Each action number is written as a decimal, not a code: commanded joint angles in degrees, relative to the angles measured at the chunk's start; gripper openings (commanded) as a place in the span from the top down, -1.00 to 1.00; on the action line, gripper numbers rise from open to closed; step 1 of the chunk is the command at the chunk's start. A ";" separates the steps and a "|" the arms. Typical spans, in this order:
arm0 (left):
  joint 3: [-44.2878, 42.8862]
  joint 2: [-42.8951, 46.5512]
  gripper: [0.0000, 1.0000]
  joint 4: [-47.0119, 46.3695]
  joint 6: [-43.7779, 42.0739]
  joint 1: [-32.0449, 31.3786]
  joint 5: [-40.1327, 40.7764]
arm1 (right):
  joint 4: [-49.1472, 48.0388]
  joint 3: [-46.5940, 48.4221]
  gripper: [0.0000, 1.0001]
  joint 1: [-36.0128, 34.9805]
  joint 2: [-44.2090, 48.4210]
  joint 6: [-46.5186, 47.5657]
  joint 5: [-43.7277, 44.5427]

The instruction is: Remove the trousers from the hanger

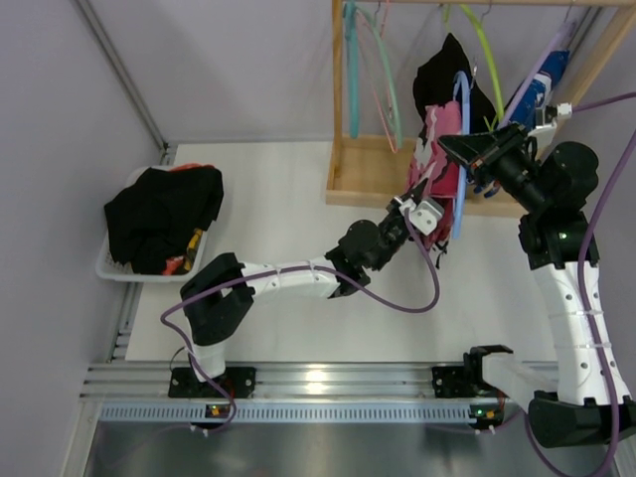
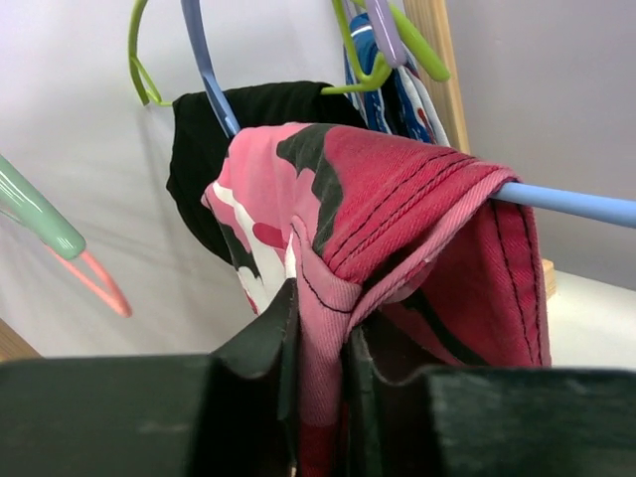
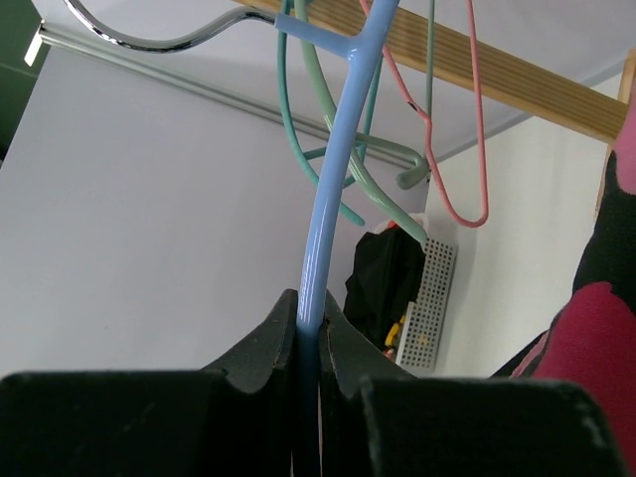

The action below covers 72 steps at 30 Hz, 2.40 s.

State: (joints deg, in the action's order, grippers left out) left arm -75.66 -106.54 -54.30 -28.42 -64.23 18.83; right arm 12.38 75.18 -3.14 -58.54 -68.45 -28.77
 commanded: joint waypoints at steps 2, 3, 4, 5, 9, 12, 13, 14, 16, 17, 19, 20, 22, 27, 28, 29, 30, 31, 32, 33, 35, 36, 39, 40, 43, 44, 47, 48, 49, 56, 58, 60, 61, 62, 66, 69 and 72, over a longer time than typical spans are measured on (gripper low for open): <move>2.35 6.24 0.99 -6.69 -0.14 -0.11 -0.02 | -6.58 -2.04 1.00 0.41 4.84 1.82 0.65; 3.84 7.13 1.00 -6.52 0.56 -0.20 -0.63 | -6.58 -4.05 1.00 0.41 5.63 2.17 1.00; 4.46 8.09 1.00 -6.52 1.00 -0.55 -0.98 | -6.67 -5.03 1.00 0.41 5.98 2.52 1.00; 4.99 10.11 1.00 -6.17 1.53 -0.64 -1.34 | -6.50 -5.91 1.00 0.41 6.33 3.22 1.09; 4.73 14.77 1.00 0.32 5.74 -1.16 -1.69 | -6.93 -9.86 1.00 0.59 8.00 5.68 0.30; 4.29 17.94 1.00 1.74 6.10 -1.52 -1.69 | -7.11 -12.24 1.00 1.02 9.58 8.41 -0.31; 3.94 18.64 1.00 2.79 6.19 -1.52 -0.91 | -6.93 -12.77 1.00 1.03 10.02 9.02 -0.40; 3.42 19.96 1.00 3.58 6.28 -1.52 -0.38 | -6.76 -13.30 1.00 1.11 10.38 10.16 -0.41; 1.83 22.06 1.00 6.65 6.72 -1.52 0.33 | -6.23 -15.23 1.00 1.64 11.52 10.87 -0.32; 1.48 22.69 1.00 7.62 6.80 -1.52 0.59 | -5.97 -16.37 1.00 1.90 11.78 11.49 -0.32; 0.43 24.70 1.00 10.16 7.51 -1.52 0.86 | -5.26 -17.51 1.00 2.34 12.22 11.49 -0.40; -0.10 25.32 1.00 10.88 7.51 -1.52 0.94 | -5.44 -18.04 1.00 2.52 12.23 11.67 -0.58; -1.59 26.82 1.00 11.93 7.33 -1.52 1.12 | -5.09 -19.54 1.00 2.52 12.40 11.76 -0.23; -6.78 29.02 1.00 17.20 5.14 -1.52 1.03 | -5.43 -22.52 1.00 4.72 11.79 10.44 -0.58; -7.48 29.63 1.00 18.08 4.96 -1.52 1.03 | -6.05 -23.40 1.00 5.07 11.79 8.87 -1.10; -8.27 29.99 1.00 19.31 4.70 -1.52 1.03 | -6.84 -24.28 1.00 5.33 11.79 8.25 -1.54; -9.76 30.34 1.00 21.59 4.61 -1.52 1.12 | -8.06 -25.94 1.00 5.94 11.70 7.80 -2.16; -10.47 31.04 1.00 22.74 4.61 -1.52 1.30 | -8.42 -26.74 1.00 6.12 11.61 7.19 -2.34; -11.08 31.39 1.00 23.62 4.52 -1.52 1.47 | -8.77 -27.45 1.00 6.30 11.61 6.92 -2.43; -12.13 31.74 1.00 24.85 3.91 -1.52 1.65 | -9.91 -29.02 1.00 6.65 11.44 6.75 -3.04; -13.28 32.27 1.00 25.47 2.07 -1.52 2.96 | -10.62 -30.78 1.00 6.91 11.35 6.40 -3.30; -14.51 32.27 1.00 25.65 1.27 -1.52 3.58 | -11.41 -31.23 1.00 7.09 11.09 6.31 -3.83; -16.18 32.98 1.00 25.65 -1.54 -1.52 4.02 | -11.94 -32.11 1.00 7.35 10.39 6.66 -4.53; -16.62 33.24 1.00 25.65 -1.98 -1.52 4.02 | -11.86 -32.02 1.00 7.36 10.21 7.35 -4.80; -18.38 34.03 1.00 25.74 -3.13 -1.52 4.11 | -11.68 -31.94 1.00 7.36 9.50 8.85 -5.06; -18.82 34.21 1.00 25.74 -3.56 -1.43 3.76 | -11.50 -32.11 1.00 7.36 9.41 9.12 -5.06; -20.93 34.73 1.00 25.74 -5.40 -1.52 3.84 | -11.06 -32.55 1.00 7.36 9.06 9.30 -4.89; -21.02 34.91 1.00 25.74 -5.67 -1.34 3.67 | -11.15 -32.64 1.00 7.36 8.89 9.21 -4.89; -20.93 35.69 1.00 25.74 -5.76 -1.17 3.32 | -11.24 -32.72 1.00 7.36 8.71 9.47 -5.06; -19.87 40.10 1.00 30.65 -3.22 -0.11 1.12 | -10.10 -32.81 1.00 7.36 8.10 11.58 -4.80; -21.28 40.01 1.00 32.07 -1.99 0.94 2.00 | -9.75 -33.42 1.00 7.36 7.74 12.28 -4.54; -23.12 39.57 1.00 33.03 0.64 2.78 2.79 | -9.31 -34.13 1.00 7.09 7.57 13.68 -4.36; -23.57 39.48 1.00 33.73 1.17 3.14 2.70 | -9.13 -34.65 1.00 6.92 7.57 13.95 -4.19; -23.83 39.57 1.00 34.00 1.79 3.40 2.44 | -9.22 -35.62 1.00 6.65 7.48 14.04 -4.10; -23.22 40.88 1.00 37.16 3.55 3.58 1.39 | -9.31 -36.15 1.00 6.48 6.60 15.53 -3.92; -22.34 42.37 1.00 41.20 6.44 4.28 0.51 | -9.74 -35.71 1.00 6.48 6.08 16.15 -3.83; -19.54 44.92 1.00 45.77 11.97 7.25 -1.51 | -10.10 -35.28 1.00 6.48 5.55 16.41 -3.83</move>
State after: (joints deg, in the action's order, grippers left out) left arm -95.00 -64.23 -3.84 -22.94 -59.31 20.25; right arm 6.39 38.11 2.81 -53.34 -54.65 -33.41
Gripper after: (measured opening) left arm 0.245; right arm 0.073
